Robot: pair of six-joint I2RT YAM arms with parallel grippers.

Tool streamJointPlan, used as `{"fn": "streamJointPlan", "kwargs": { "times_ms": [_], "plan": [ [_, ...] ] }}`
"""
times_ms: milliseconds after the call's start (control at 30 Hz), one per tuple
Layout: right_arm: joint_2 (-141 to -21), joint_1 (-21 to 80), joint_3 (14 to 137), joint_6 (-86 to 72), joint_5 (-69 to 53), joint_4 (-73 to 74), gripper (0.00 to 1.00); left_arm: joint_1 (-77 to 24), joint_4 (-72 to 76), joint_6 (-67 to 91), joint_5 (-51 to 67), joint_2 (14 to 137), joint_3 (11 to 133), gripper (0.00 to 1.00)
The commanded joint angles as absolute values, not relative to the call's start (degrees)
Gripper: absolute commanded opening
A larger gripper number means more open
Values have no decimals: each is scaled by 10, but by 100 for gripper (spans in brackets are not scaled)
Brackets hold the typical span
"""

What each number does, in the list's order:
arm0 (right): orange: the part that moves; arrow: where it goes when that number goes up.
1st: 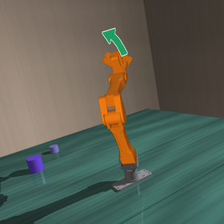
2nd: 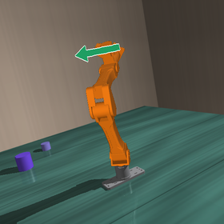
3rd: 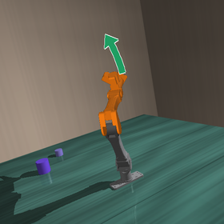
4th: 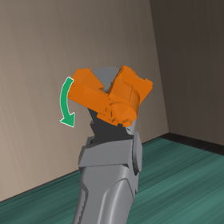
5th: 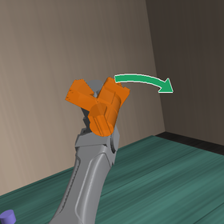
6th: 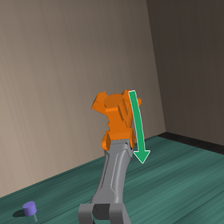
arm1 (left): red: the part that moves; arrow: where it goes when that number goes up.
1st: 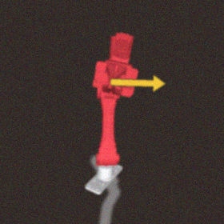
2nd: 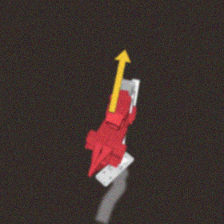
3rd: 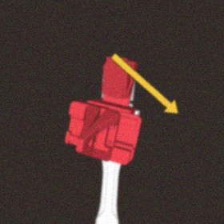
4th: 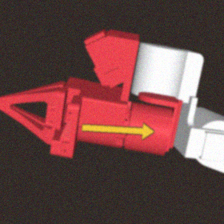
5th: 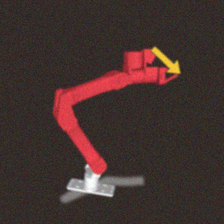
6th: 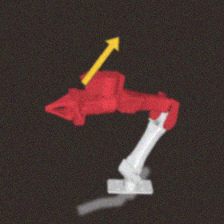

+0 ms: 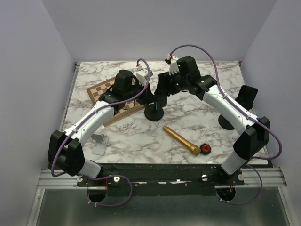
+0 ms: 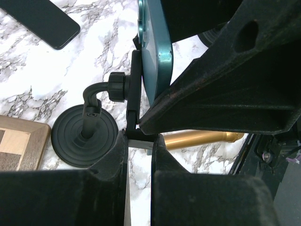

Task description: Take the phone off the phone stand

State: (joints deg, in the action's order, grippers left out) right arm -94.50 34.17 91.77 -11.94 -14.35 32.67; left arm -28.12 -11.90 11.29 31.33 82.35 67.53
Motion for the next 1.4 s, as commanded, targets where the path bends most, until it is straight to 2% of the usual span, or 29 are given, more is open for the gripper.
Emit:
{"fn": "streamJointPlan", "kwargs": {
  "times_ms": [0,333,1367],
  "plan": [
    [-931,353,920,-121,-247,285,1,-278,-104,88,281,838,686,0],
    [-894,353,886,-95,-322,262,1,-276,-107,82,288,838,686,0],
    [-859,352,860,-124,-404,239,1,-275,-111,83,288,837,690,0]
  ]
}}
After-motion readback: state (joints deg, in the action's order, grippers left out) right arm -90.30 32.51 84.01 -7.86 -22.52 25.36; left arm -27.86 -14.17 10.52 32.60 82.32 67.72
